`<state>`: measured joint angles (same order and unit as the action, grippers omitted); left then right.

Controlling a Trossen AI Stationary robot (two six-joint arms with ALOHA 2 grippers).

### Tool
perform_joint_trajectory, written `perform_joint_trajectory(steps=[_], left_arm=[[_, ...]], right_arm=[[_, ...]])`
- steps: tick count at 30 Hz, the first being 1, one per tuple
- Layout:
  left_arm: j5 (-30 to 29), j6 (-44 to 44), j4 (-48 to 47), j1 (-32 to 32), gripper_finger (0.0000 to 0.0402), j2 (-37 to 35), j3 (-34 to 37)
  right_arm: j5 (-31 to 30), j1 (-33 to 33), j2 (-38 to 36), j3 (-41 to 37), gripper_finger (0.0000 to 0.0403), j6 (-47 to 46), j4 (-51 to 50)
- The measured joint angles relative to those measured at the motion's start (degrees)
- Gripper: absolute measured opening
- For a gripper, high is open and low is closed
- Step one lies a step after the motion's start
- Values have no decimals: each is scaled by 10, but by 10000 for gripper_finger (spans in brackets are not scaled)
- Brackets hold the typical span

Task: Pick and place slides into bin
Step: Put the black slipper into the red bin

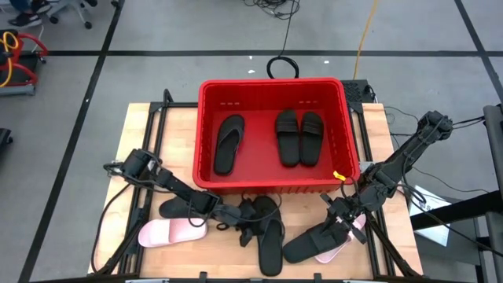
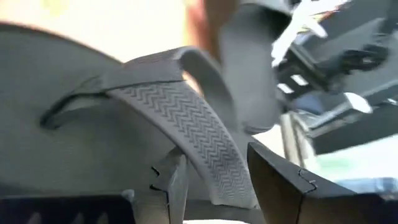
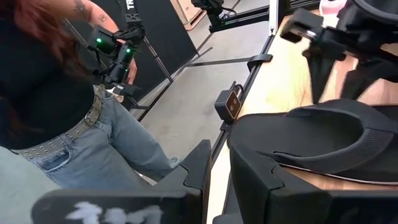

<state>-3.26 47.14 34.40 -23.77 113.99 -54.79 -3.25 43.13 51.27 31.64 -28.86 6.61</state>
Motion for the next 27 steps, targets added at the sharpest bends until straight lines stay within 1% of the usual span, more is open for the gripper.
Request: perform_joint_trajectory(steps=[5,7,10,15,16,21,27], left_arm=[[4,-2,-3,0,155,0,0],[4,-2,-3,0,145,0,0],[0,-4,-11,0,110,0,0],[1,-14,-13,0,21,0,0],[2,-16,-13,0,11,0,0],[8,-16,-12,0,5,-1,0],[50,0,-5,0,2,-23,1]], right_arm=[[0,0,0,0,50,0,0],[-1,0,0,0,50,0,0],[-1,0,0,0,50,-4,0],[-1,0,0,0,50,-4,0],[-1,0,0,0,50,-4,0],[-1,0,0,0,50,-4,0],[-1,0,0,0,50,-4,2]])
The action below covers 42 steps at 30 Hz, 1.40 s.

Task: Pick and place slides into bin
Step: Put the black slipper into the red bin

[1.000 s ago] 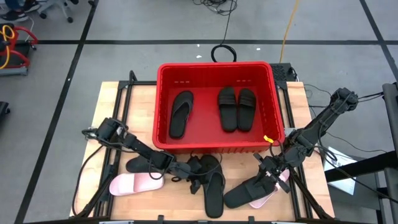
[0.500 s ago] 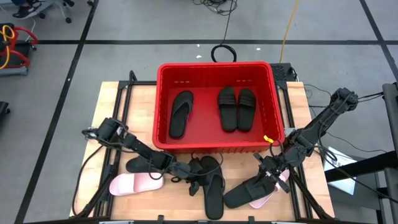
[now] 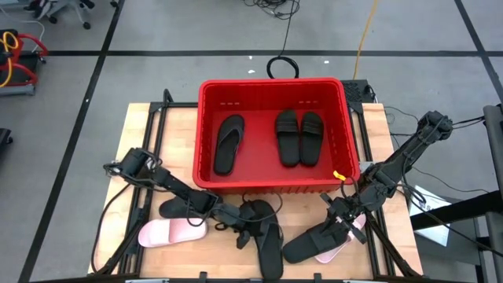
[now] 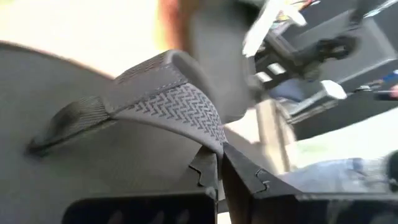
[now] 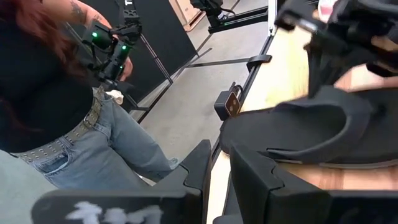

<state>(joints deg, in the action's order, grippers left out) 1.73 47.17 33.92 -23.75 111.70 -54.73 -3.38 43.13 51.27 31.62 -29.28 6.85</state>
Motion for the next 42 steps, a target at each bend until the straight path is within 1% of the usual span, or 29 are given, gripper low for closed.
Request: perform_joint_trajectory(steps=[6,8,10,12,14,16,18,20,24,30,34,37,42], left_arm=[[-3,-6,-9,-1,2,-52,-12],[-5,-21,-36,-1,1,-76,-22],[-4,-32,-61,0,1,-93,-46],[1,-49,-116,0,1,-112,-65],[13,-66,-161,-1,1,-119,-97],[15,-88,-228,-1,1,-133,-128],[18,-104,-272,-1,1,-134,-174],[18,-126,-344,-2,0,-139,-214],[14,-163,-436,0,0,-139,-295],[-7,-205,-537,11,0,-138,-401],[-35,-225,-614,25,0,-138,-458],[-56,-248,-668,37,0,-138,-502],[-93,-288,-738,60,0,-138,-564]], right_arm=[[1,0,0,-1,50,0,22],[1,0,-1,-1,50,6,29],[1,0,-1,-1,50,17,31],[1,0,-1,-1,50,27,37],[2,0,-2,-1,50,37,44],[2,0,-2,-1,50,50,58],[2,0,-5,-1,50,63,62],[2,0,-6,-1,50,75,71],[1,0,-11,-1,50,109,79],[0,-4,-23,0,50,194,97],[-19,-9,-37,0,50,241,100],[-50,-14,-48,0,50,292,117],[-117,-23,-68,0,50,392,175]])
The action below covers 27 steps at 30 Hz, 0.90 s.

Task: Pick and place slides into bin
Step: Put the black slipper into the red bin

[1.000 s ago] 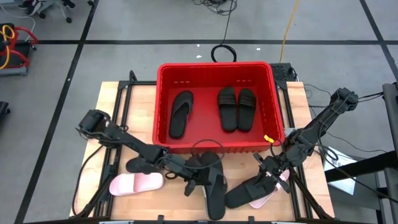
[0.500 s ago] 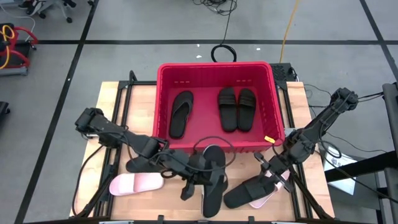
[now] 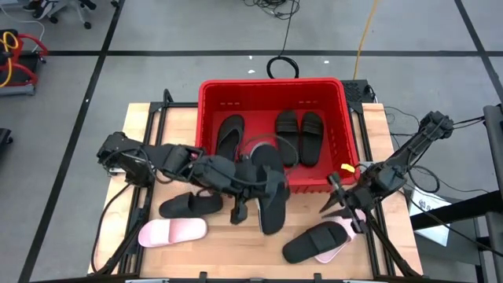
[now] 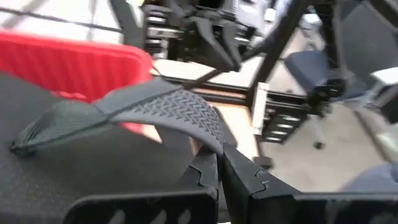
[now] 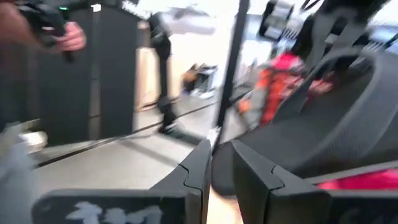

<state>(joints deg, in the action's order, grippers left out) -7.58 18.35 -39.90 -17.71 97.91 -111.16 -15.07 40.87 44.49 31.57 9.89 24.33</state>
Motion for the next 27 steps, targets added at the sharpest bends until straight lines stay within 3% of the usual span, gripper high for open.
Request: perform_joint_trajectory(steps=[10,20,27], left_arm=[[-60,-110,-70,64,0,0,-93],[-60,-198,-139,161,0,0,-99],[-20,-279,-198,244,0,0,-95]], right_arm=[[-95,-17,-40,0,50,168,116],[-210,-73,-73,0,50,247,150],[-226,-136,-78,0,50,268,149]])
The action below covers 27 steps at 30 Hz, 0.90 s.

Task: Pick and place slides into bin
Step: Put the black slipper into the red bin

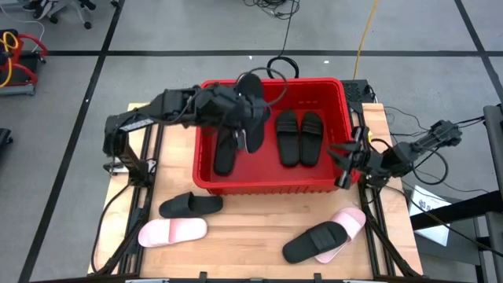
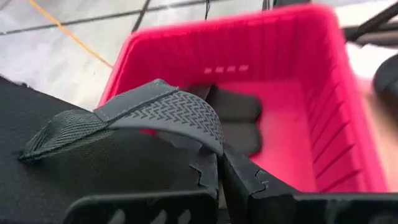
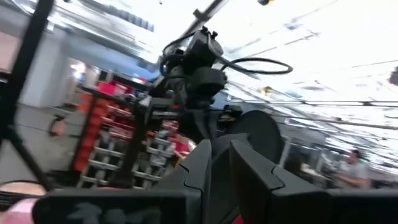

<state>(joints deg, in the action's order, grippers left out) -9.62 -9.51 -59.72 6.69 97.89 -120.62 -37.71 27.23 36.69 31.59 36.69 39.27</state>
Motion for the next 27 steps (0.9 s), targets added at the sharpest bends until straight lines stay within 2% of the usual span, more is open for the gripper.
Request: perform_joint_trajectory(steps=[6,11,15,19,27], left_arm=[[84,-59,6,68,0,0,73],[150,-88,83,116,0,0,157],[204,-84,179,145,0,0,219],[219,-65,239,162,0,0,278],[313,-9,412,175,0,0,414]], right_arm=[[-3,-49,0,0,50,-31,-7],[-58,-63,0,0,50,-33,-8],[-108,-63,0,0,50,-26,-9],[-136,-63,0,0,50,-15,-22],[-210,-63,0,0,50,-14,-38]])
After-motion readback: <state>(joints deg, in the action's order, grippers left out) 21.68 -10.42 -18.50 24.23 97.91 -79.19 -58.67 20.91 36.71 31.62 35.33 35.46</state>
